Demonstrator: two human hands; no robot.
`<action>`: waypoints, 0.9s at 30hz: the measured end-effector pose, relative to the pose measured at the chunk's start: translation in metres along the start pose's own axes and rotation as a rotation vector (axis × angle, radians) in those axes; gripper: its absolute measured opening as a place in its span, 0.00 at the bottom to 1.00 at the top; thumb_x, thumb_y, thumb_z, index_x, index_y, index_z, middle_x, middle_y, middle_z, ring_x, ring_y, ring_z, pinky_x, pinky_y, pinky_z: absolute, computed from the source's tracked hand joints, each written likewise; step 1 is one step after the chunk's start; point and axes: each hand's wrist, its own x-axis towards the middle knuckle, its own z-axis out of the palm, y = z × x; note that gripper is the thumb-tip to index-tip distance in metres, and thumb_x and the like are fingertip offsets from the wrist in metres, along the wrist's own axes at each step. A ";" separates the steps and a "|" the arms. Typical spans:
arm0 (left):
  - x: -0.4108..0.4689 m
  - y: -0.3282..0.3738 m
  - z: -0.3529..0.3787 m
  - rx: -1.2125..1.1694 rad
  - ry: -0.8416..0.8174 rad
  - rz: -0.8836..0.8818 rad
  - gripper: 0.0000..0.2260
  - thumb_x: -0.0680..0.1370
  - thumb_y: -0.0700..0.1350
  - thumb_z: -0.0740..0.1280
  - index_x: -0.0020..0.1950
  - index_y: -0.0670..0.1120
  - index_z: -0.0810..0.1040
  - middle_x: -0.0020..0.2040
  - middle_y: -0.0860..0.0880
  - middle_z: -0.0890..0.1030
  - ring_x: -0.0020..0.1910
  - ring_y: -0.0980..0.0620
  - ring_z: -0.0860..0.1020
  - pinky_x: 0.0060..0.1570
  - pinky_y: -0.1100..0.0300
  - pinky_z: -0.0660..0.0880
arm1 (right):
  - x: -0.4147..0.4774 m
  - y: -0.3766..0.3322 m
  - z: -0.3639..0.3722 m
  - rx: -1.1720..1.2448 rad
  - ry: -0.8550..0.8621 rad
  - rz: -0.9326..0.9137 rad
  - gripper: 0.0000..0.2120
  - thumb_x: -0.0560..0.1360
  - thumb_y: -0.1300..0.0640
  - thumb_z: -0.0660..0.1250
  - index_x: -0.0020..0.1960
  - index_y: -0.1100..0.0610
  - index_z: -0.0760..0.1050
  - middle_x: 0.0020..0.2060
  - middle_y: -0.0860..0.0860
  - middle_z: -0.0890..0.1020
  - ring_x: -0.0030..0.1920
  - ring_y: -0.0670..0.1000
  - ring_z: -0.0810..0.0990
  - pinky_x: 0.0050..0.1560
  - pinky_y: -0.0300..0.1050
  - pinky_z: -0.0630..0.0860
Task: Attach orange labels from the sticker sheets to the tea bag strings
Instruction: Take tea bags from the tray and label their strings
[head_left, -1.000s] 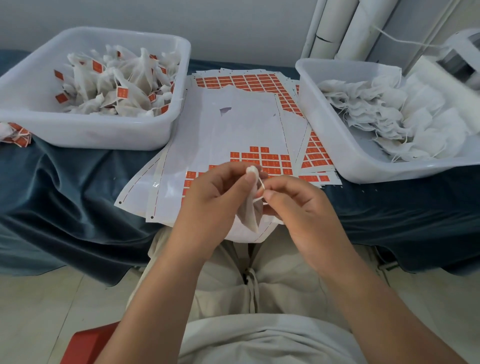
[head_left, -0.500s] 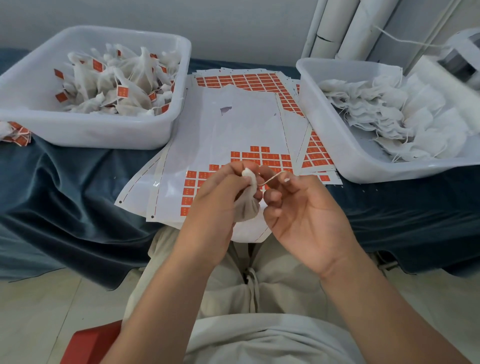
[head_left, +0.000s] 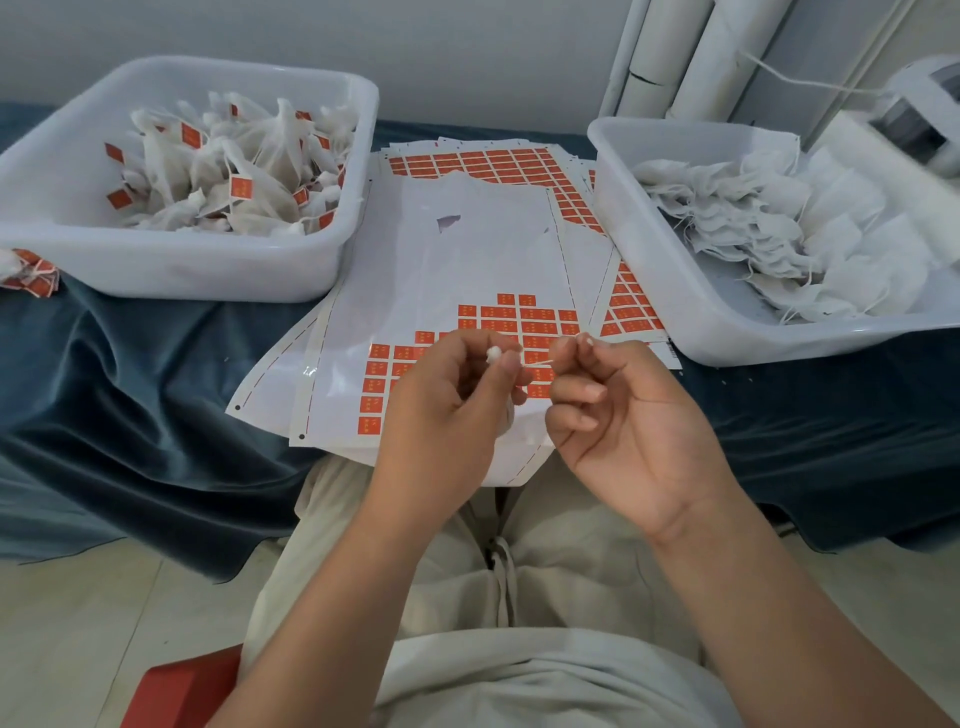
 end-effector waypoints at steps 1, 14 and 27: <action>0.001 0.000 -0.001 -0.028 0.007 -0.010 0.03 0.84 0.43 0.68 0.53 0.51 0.80 0.42 0.52 0.86 0.42 0.56 0.84 0.41 0.65 0.79 | 0.001 -0.001 -0.001 -0.009 -0.002 0.002 0.04 0.76 0.60 0.69 0.45 0.59 0.83 0.43 0.51 0.83 0.29 0.43 0.72 0.27 0.35 0.69; 0.034 -0.035 -0.071 0.919 -0.285 0.061 0.22 0.76 0.60 0.75 0.68 0.58 0.77 0.65 0.62 0.77 0.60 0.62 0.75 0.62 0.60 0.74 | 0.015 -0.010 -0.028 -0.329 -0.028 -0.105 0.08 0.73 0.58 0.57 0.35 0.52 0.66 0.31 0.48 0.63 0.28 0.48 0.63 0.27 0.39 0.68; 0.029 -0.043 -0.053 0.941 -0.090 0.307 0.05 0.75 0.46 0.77 0.48 0.57 0.87 0.42 0.58 0.85 0.40 0.55 0.80 0.37 0.63 0.73 | 0.028 0.082 -0.052 -0.257 0.147 0.282 0.27 0.69 0.43 0.80 0.65 0.52 0.82 0.28 0.46 0.60 0.27 0.45 0.55 0.25 0.37 0.57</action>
